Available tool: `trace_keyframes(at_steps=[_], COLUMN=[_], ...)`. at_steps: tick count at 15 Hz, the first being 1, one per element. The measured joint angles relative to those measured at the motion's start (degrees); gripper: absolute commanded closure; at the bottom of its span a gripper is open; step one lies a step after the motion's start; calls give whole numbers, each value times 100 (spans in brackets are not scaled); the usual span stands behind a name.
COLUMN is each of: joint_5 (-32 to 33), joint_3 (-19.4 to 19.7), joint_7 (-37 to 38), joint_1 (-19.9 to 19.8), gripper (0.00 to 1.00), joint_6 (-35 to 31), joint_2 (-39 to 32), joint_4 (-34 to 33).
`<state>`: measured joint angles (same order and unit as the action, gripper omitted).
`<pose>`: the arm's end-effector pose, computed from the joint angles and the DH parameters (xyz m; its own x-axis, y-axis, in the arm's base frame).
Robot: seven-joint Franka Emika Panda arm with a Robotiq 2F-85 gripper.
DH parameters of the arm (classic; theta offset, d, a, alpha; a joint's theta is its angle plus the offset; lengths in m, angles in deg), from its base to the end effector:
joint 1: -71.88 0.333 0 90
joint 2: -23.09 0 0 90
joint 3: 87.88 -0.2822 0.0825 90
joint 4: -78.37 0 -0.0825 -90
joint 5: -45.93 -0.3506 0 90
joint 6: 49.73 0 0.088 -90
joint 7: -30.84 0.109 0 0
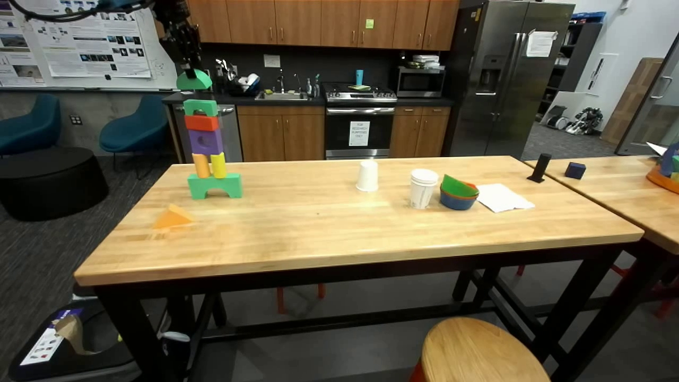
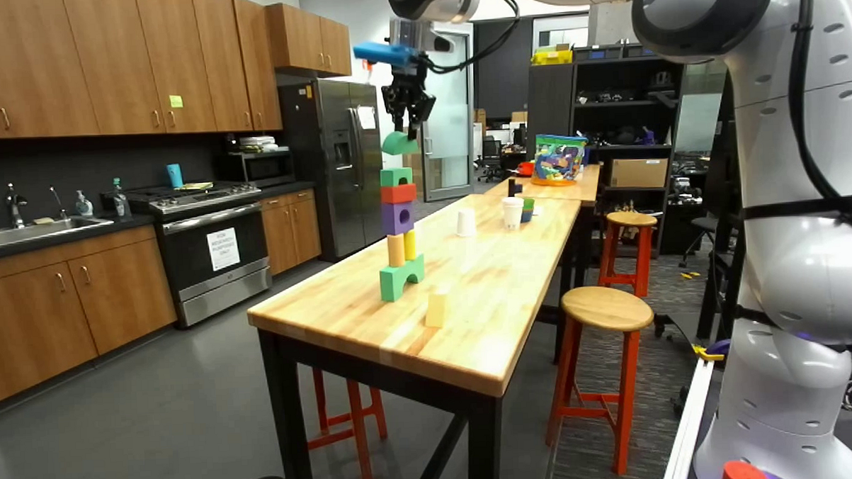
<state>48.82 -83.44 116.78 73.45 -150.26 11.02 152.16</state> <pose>0.5953 -0.0288 0.6167 0.0167 -0.9963 0.0842 -0.9680 -0.0372 -0.2481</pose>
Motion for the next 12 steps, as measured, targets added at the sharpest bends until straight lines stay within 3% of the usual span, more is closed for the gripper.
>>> trace_keyframes(at_steps=[10,11,12], joint_5=[-95,-191,-339], joint_3=[-2,-10,-18], joint_7=[-676,-848,-1025], joint_1=[1,-11,-36], gripper=[86,61,61], joint_6=[670,852,1034], joint_2=[-113,-167,-236], joint_4=[-294,-404,-534])
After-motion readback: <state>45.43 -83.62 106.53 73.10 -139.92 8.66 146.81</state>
